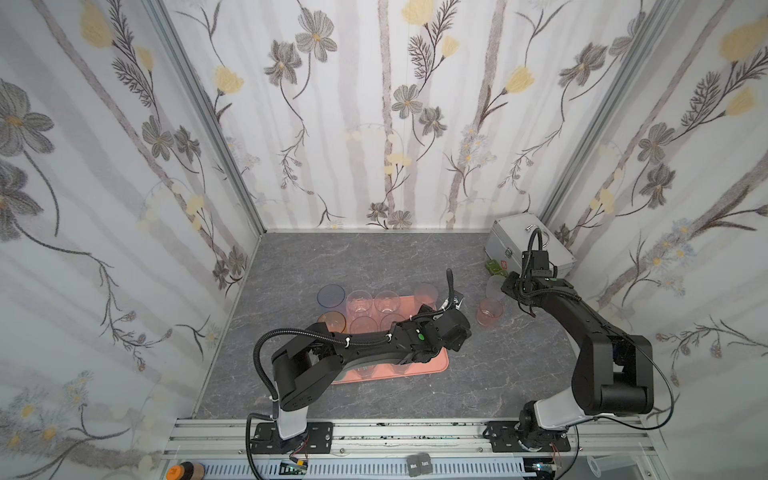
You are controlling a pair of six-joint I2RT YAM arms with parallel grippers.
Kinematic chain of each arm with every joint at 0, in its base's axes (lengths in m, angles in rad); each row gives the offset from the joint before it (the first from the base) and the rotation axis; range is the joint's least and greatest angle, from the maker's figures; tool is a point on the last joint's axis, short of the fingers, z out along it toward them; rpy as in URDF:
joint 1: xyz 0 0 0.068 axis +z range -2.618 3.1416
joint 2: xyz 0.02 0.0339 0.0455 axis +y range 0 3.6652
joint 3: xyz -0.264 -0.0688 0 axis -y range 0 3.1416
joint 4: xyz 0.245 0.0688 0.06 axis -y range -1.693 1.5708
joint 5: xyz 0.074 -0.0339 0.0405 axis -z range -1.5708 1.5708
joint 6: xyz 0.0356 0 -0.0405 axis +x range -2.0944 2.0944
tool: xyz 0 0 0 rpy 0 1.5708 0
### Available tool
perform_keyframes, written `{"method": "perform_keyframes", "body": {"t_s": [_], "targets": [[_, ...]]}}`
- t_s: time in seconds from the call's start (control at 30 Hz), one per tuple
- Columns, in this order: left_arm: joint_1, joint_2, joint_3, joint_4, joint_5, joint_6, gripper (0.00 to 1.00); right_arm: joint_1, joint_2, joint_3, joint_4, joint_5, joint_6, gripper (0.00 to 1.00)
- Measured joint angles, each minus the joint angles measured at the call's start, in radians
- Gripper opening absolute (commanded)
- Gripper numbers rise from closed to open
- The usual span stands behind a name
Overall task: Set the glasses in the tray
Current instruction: 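Open the right gripper and move it to the second frosted glass, then grasp the second frosted glass with the right gripper and lift it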
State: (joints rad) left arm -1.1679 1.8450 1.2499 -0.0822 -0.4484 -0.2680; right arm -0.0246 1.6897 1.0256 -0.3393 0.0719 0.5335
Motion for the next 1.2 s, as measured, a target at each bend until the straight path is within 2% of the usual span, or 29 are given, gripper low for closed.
{"method": "perform_keyframes", "body": {"t_s": [0.43,0.57,0.73,0.8,1.0,1.2], "targets": [[0.000,0.011,-0.009,0.000,0.004,0.004,1.00,-0.002,0.103,0.002,0.084,-0.048,0.035,0.36],[0.000,0.017,-0.009,0.000,0.004,0.006,1.00,-0.002,0.114,0.001,0.087,-0.050,0.035,0.24],[0.000,0.018,-0.009,0.000,0.004,0.007,1.00,-0.002,0.114,-0.008,0.107,-0.065,0.037,0.05],[0.000,0.018,-0.009,0.000,0.003,0.010,1.00,-0.002,0.114,-0.011,0.113,-0.069,0.041,0.01],[0.004,-0.009,-0.027,-0.001,-0.034,0.048,1.00,0.011,0.048,-0.018,0.111,-0.069,0.041,0.00],[0.032,-0.088,-0.058,0.000,-0.082,0.069,1.00,0.076,-0.048,0.017,0.074,-0.063,0.029,0.00]]}}
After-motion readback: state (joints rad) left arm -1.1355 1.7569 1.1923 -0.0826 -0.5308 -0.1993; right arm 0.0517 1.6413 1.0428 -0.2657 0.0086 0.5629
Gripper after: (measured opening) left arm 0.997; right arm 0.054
